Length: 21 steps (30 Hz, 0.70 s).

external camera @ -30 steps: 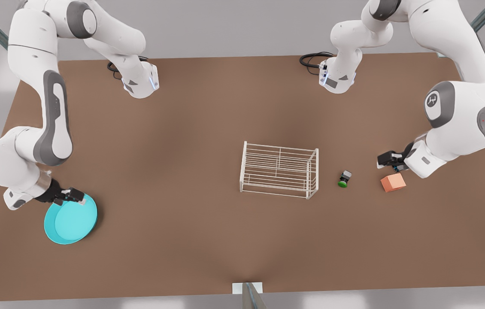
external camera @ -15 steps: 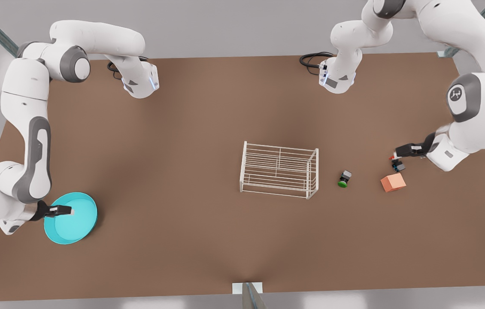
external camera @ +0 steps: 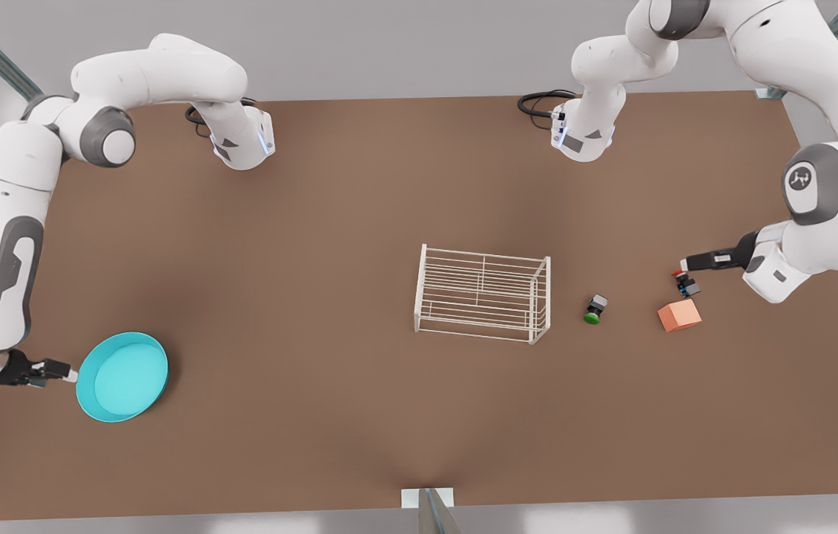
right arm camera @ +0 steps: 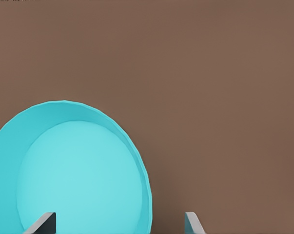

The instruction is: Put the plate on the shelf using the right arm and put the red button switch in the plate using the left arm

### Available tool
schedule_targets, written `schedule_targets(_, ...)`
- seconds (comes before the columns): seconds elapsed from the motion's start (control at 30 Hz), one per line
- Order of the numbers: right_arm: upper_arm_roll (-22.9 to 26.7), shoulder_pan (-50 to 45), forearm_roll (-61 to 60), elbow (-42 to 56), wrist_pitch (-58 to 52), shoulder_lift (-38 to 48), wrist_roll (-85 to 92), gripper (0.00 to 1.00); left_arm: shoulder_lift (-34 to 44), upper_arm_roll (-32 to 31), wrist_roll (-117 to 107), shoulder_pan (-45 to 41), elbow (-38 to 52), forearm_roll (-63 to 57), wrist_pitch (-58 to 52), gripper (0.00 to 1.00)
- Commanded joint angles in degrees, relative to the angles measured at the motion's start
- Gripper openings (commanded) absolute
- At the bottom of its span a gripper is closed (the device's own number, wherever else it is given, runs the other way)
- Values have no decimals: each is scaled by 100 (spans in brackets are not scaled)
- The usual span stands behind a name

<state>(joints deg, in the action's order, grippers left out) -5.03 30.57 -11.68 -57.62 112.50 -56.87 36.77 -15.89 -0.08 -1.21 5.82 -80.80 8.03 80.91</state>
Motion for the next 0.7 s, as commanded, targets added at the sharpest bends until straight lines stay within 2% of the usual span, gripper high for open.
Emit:
schedule_targets(0.0,-42,36,-133,5,396,-70,762,98,6,-1,-107,16,2,-29,144,100)
schedule_targets(0.17,-68,36,-142,41,625,-369,797,94,6,-1,-169,-54,11,59,294,100)
schedule_targets(0.37,-68,28,-142,41,633,-510,797,83,6,-1,-133,-46,11,6,294,100)
schedule_targets(0.43,-173,36,-151,49,932,-536,770,89,6,-1,-133,-46,11,-3,294,100)
schedule_targets(0.57,-244,45,-247,41,1257,-536,762,91,6,-1,-133,-54,11,-3,302,100)
schedule_targets(0.67,-261,80,-318,41,1301,-562,770,85,6,-1,-133,-46,3,-12,302,100)
